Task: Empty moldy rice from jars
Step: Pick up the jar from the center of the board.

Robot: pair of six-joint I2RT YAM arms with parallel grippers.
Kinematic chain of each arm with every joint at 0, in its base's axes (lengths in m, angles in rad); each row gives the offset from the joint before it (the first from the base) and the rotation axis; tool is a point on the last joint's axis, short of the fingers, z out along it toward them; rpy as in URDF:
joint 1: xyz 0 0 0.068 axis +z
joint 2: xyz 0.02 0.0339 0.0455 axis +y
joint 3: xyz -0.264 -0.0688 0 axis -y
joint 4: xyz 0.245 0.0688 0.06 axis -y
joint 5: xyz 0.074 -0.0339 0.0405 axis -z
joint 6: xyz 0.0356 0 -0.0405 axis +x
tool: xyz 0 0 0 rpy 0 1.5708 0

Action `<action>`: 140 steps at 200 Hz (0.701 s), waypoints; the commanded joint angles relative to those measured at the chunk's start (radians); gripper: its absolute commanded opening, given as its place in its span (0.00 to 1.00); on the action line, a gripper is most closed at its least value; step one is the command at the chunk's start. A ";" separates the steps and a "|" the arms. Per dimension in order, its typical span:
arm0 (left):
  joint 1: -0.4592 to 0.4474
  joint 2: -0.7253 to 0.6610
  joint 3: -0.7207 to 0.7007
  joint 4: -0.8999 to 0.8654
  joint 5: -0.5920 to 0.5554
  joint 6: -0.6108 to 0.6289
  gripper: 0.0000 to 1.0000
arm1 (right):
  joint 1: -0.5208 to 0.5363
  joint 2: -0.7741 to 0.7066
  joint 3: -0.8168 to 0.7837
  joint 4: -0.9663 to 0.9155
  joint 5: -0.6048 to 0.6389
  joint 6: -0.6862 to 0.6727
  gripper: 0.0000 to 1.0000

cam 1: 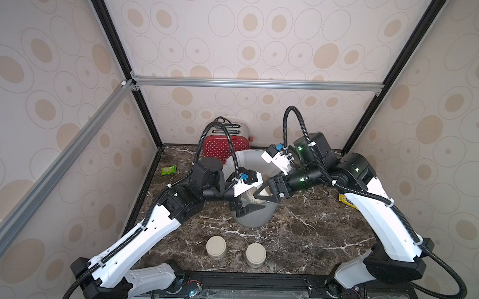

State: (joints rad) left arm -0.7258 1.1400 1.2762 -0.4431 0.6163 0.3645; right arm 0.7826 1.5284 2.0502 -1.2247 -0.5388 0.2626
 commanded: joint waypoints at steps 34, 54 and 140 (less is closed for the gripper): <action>-0.003 0.024 0.041 0.010 0.034 0.024 0.84 | 0.021 0.012 0.063 -0.046 0.008 -0.040 0.47; -0.003 0.023 0.036 0.026 0.032 0.016 0.69 | 0.021 0.015 0.063 -0.054 0.013 -0.041 0.47; -0.003 -0.033 -0.130 0.401 -0.022 -0.212 0.42 | 0.027 -0.025 0.013 0.028 0.069 -0.007 0.81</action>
State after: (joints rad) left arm -0.7258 1.1450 1.1980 -0.2916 0.6468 0.2611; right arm 0.7910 1.5459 2.0899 -1.2629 -0.4515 0.2352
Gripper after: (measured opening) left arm 0.822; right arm 0.817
